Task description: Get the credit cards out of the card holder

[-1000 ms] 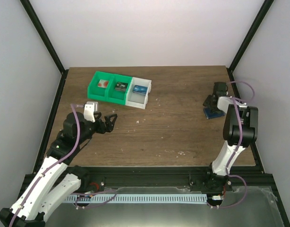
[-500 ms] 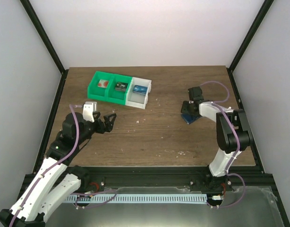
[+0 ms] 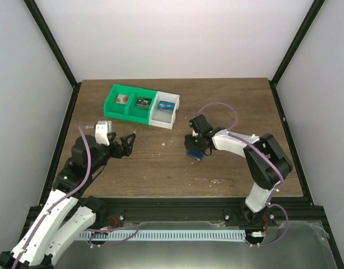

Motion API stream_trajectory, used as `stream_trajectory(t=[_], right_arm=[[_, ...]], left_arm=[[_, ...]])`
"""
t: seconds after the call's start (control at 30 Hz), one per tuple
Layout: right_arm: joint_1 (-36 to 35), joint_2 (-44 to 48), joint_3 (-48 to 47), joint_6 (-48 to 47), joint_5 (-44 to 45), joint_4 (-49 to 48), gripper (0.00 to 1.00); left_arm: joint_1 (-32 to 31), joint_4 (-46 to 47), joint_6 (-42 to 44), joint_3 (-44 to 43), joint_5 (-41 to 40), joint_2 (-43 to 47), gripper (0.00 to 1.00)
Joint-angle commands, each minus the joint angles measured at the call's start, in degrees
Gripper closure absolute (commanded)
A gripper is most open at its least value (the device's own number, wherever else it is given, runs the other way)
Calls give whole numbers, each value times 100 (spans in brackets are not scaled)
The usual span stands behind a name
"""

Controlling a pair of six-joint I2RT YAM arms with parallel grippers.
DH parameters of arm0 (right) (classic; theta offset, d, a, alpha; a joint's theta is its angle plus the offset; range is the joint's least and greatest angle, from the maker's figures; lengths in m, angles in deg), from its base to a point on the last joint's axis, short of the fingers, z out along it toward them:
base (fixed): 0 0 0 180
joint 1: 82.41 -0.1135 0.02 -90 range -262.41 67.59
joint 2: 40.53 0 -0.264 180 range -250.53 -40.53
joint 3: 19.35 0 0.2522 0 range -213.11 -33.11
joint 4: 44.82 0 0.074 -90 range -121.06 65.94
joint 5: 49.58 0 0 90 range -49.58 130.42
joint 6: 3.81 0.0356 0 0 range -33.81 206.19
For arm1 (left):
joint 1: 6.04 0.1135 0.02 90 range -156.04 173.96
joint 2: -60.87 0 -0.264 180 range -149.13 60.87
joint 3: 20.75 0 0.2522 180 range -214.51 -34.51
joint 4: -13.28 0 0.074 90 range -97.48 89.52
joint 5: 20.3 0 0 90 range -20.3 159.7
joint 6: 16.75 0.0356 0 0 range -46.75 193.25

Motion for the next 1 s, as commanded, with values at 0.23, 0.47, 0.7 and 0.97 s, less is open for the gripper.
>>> stream_trajectory(t=[0.23,0.47,0.7,0.97], right_arm=[[-1023,145,4,64,-550,564,44],[-1029,1162,298,136,-351,565,45],[-771,1721,874,584,116,593,54],[46,1862,1509,873,-677,45,57]], left_arm=[[-23,86,-72,61,-68,9,1],[-25,122,-72,76,67,-91,3],[-30,104,-77,75,133,-139,4],[-25,158,-37,95,186,-109,4]])
